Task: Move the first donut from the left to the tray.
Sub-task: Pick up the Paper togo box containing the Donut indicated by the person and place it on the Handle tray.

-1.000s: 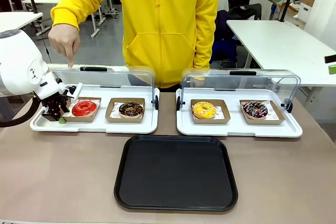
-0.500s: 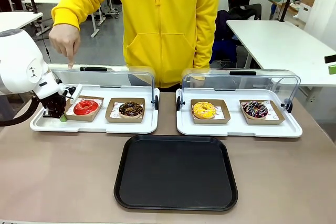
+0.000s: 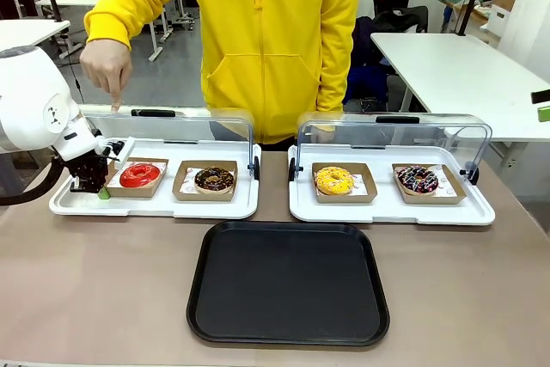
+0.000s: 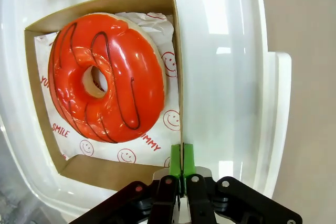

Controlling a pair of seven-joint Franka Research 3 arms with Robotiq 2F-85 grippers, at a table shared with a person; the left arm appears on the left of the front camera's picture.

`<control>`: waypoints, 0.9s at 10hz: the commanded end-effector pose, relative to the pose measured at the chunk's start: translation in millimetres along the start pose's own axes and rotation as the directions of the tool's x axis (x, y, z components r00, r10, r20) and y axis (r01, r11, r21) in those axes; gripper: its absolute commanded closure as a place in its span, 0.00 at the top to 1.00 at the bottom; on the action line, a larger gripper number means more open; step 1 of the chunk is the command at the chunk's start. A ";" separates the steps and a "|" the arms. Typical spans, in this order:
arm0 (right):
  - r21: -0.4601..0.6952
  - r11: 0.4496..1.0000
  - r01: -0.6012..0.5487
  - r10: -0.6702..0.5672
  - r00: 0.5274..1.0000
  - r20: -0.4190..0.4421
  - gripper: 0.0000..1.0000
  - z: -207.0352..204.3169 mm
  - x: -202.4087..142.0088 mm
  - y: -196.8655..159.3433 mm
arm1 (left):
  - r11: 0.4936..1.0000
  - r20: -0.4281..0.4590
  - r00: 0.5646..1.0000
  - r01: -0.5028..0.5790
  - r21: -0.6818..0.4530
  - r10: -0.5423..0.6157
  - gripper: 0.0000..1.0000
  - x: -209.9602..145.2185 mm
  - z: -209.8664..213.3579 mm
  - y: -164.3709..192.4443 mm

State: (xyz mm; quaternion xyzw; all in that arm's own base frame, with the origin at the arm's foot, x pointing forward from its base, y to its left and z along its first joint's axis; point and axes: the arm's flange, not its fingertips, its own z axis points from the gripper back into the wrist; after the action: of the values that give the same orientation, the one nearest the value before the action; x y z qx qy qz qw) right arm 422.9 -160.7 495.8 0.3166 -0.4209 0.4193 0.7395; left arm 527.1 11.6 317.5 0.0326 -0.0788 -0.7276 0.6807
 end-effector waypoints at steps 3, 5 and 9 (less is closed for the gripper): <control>0.000 1.000 -0.009 0.009 1.000 0.015 1.00 0.4 2.4 0.2 | 0.995 0.046 0.997 -0.067 0.076 0.064 0.02 10.2 28.1 -1.3; 0.000 1.000 -0.009 0.009 1.000 0.015 1.00 0.4 2.4 0.2 | 0.989 0.039 0.998 -0.060 0.132 0.056 0.02 29.0 60.8 -8.4; 0.000 1.000 -0.009 0.009 1.000 0.015 1.00 0.4 2.4 0.2 | 0.991 0.082 0.996 -0.047 0.127 0.036 0.02 93.2 114.3 -56.2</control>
State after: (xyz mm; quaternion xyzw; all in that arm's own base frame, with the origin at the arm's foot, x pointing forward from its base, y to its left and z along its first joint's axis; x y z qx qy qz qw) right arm 423.0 -160.9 495.7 0.3166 -0.4207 0.4191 0.7397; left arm 473.5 -60.0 422.4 0.0623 -0.1619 -0.7067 0.6860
